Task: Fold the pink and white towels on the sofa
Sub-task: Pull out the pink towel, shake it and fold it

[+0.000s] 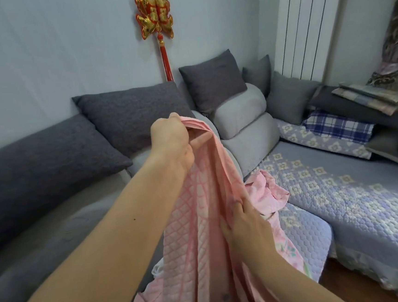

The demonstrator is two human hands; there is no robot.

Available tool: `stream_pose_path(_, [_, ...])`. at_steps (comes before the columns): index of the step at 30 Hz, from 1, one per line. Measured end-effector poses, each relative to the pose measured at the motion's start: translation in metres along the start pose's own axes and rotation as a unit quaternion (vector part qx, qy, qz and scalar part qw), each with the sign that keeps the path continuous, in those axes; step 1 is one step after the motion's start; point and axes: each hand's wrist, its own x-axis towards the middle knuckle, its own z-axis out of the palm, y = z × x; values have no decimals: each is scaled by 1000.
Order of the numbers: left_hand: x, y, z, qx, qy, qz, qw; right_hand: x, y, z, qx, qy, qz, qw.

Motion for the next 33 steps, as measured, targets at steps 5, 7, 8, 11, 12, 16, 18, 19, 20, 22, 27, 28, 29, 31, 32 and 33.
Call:
stream_pose_path(5, [-1, 1, -2, -9, -2, -7, 1000, 20, 0, -5, -27, 14, 17, 999])
stream_pose_path(7, [-1, 2, -5, -8, -3, -7, 1000, 29, -1, -8, -40, 22, 21, 999])
stream_pose_path(8, [-1, 5, -7, -10, -1, -5, 1000, 30, -1, -11, -32, 34, 13, 999])
stream_pose_path(11, [10, 18, -22, -32, 34, 7, 999, 15, 13, -19, 2, 94, -32, 995])
stream_pose_path(12, [15, 22, -29, -38, 47, 8, 998, 5, 22, -20, 1, 107, -36, 994])
stream_pose_path(16, [20, 20, -41, -45, 56, 4, 997, -5, 48, -10, 14, 44, 31, 998])
stream_pose_path(18, [19, 16, -38, -44, 51, 11, 998, -7, 55, 3, 7, -41, 76, 996])
stream_pose_path(19, [19, 16, -37, -46, 51, 16, 998, -13, 61, 9, 25, -61, 86, 994])
stream_pose_path(20, [21, 18, -37, -46, 54, 23, 997, -21, 69, 14, 52, -55, 85, 994])
stream_pose_path(22, [28, 22, -42, -50, 66, 34, 996, -36, 86, 18, 107, -9, 84, 991])
stream_pose_path(27, [50, 27, -67, -63, 77, 25, 995, -15, 118, -5, 163, 2, 157, 974])
stream_pose_path(28, [53, 25, -71, -57, 76, 24, 995, -5, 123, -10, 186, -12, 169, 968])
stream_pose_path(29, [57, 23, -74, -51, 78, 25, 995, 6, 127, -16, 207, -27, 183, 961])
stream_pose_path(31, [63, 19, -81, -40, 89, 25, 995, 34, 133, -31, 228, -38, 204, 951])
stream_pose_path(32, [66, 17, -84, -36, 99, 27, 994, 52, 137, -42, 223, -26, 208, 952])
stream_pose_path(33, [70, 15, -88, -37, 109, 32, 993, 74, 139, -55, 211, 0, 202, 956])
